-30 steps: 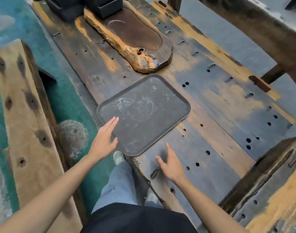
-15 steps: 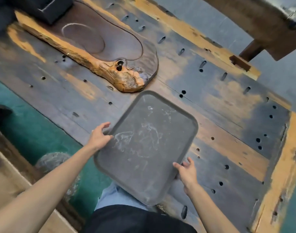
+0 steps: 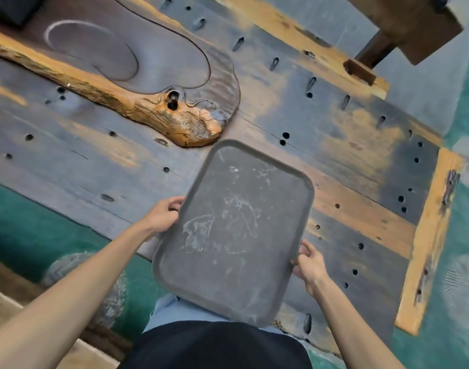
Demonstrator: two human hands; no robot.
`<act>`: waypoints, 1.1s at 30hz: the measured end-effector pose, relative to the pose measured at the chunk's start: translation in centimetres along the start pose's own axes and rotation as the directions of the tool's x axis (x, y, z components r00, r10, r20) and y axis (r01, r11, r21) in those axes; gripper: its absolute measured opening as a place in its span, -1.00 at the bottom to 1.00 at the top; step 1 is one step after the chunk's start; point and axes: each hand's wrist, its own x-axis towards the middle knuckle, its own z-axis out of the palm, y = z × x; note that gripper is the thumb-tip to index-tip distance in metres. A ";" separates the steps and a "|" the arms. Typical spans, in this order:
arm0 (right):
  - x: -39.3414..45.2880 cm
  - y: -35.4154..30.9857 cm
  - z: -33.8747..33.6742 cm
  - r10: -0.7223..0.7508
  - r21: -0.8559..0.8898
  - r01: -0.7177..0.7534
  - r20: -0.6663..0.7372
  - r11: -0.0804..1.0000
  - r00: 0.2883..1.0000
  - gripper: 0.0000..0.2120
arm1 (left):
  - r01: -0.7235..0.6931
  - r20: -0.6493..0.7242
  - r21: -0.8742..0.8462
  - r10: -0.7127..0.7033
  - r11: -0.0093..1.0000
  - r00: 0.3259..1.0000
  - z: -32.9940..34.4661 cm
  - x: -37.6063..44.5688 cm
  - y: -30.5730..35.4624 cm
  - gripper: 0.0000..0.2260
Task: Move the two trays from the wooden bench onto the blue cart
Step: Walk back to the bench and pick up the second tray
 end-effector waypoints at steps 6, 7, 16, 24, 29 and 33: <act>-0.2 -1.5 -1.2 0.102 0.084 -0.111 0.103 0.990 0.989 -0.77 | 0.144 0.021 -0.199 -0.143 0.969 0.990 -0.9 -2.0 0.8 -0.78; -0.2 -1.7 -1.3 0.106 0.093 -0.116 0.110 0.989 0.988 -0.75 | 0.145 0.012 -0.222 -0.146 0.964 0.989 -0.7 -2.3 0.8 -0.73; 1.2 -2.8 -3.6 0.107 0.033 -0.115 0.189 0.993 0.976 -0.61 | 0.193 -0.057 -0.259 -0.214 0.946 0.975 1.7 -5.9 -1.3 -0.37; 2.3 -3.2 -6.8 0.060 -0.059 -0.044 0.304 0.997 0.951 -0.53 | 0.152 -0.174 -0.367 -0.229 0.918 0.958 6.6 -10.8 -3.6 -0.20; 1.6 -4.0 -9.1 -0.025 -0.103 0.073 0.402 0.992 0.915 -0.51 | 0.083 -0.298 -0.458 -0.241 0.885 0.924 10.8 -15.3 -5.7 -0.21; 0.6 -4.5 -9.1 -0.084 -0.156 0.177 0.473 0.972 0.877 -0.48 | 0.029 -0.390 -0.549 -0.287 0.835 0.875 13.1 -19.4 -7.9 -0.18</act>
